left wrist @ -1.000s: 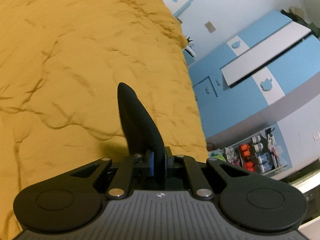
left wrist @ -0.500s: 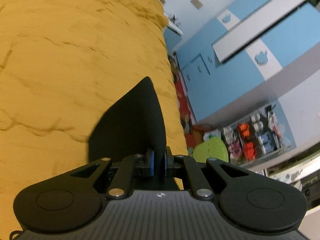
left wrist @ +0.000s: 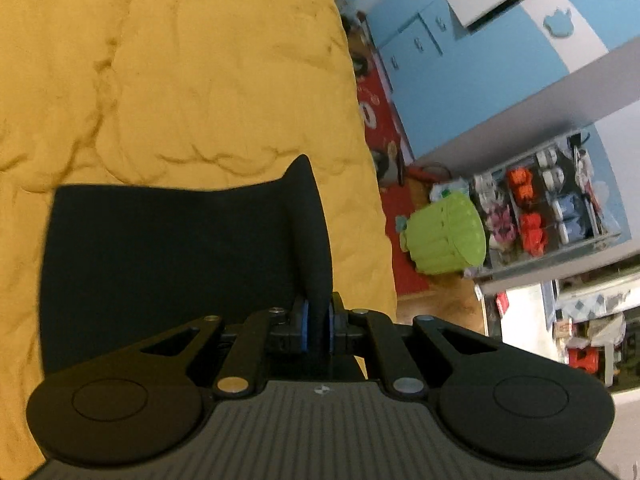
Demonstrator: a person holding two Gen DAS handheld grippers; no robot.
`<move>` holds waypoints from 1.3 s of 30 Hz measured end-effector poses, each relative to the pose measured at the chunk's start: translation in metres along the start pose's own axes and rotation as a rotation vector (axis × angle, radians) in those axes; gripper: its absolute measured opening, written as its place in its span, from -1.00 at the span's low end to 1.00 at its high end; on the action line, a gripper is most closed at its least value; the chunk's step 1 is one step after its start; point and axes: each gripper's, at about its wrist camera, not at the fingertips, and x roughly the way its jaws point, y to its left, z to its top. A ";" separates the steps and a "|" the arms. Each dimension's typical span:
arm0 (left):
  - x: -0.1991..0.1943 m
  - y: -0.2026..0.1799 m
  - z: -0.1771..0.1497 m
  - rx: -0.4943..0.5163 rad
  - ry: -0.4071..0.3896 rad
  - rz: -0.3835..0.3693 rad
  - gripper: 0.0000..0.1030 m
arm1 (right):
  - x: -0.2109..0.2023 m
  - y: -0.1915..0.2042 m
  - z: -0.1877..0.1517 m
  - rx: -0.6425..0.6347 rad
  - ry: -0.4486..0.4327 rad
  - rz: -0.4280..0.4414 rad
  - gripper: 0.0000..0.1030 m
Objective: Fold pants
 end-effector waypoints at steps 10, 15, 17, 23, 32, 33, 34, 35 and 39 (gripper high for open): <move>-0.057 0.013 -0.005 0.133 -0.071 -0.090 -0.45 | -0.006 -0.001 -0.003 0.089 0.003 0.046 -0.89; -0.093 0.057 -0.020 0.153 -0.156 -0.041 -0.44 | -0.011 -0.012 -0.011 0.191 0.006 0.072 -0.30; -0.102 0.077 -0.029 0.133 -0.174 -0.039 -0.44 | -0.008 -0.018 -0.016 0.247 0.015 0.082 -0.30; -0.113 0.133 -0.051 0.036 -0.179 -0.024 -0.44 | 0.005 -0.023 -0.025 0.359 0.047 0.120 -0.62; -0.118 0.164 -0.056 -0.027 -0.205 -0.022 -0.44 | -0.011 0.021 0.036 0.159 -0.007 0.090 -0.91; -0.118 0.165 -0.058 -0.025 -0.207 -0.028 -0.44 | -0.017 0.027 0.045 0.134 -0.022 0.097 -0.91; -0.119 0.166 -0.059 -0.024 -0.211 -0.032 -0.44 | -0.021 0.029 0.052 0.117 -0.029 0.090 -0.91; -0.120 0.171 -0.063 -0.022 -0.213 -0.037 -0.44 | -0.024 0.029 0.055 0.103 -0.025 0.073 -0.91; -0.107 0.174 -0.064 -0.015 -0.189 -0.031 -0.46 | 0.009 0.002 0.034 0.115 0.107 -0.056 -0.92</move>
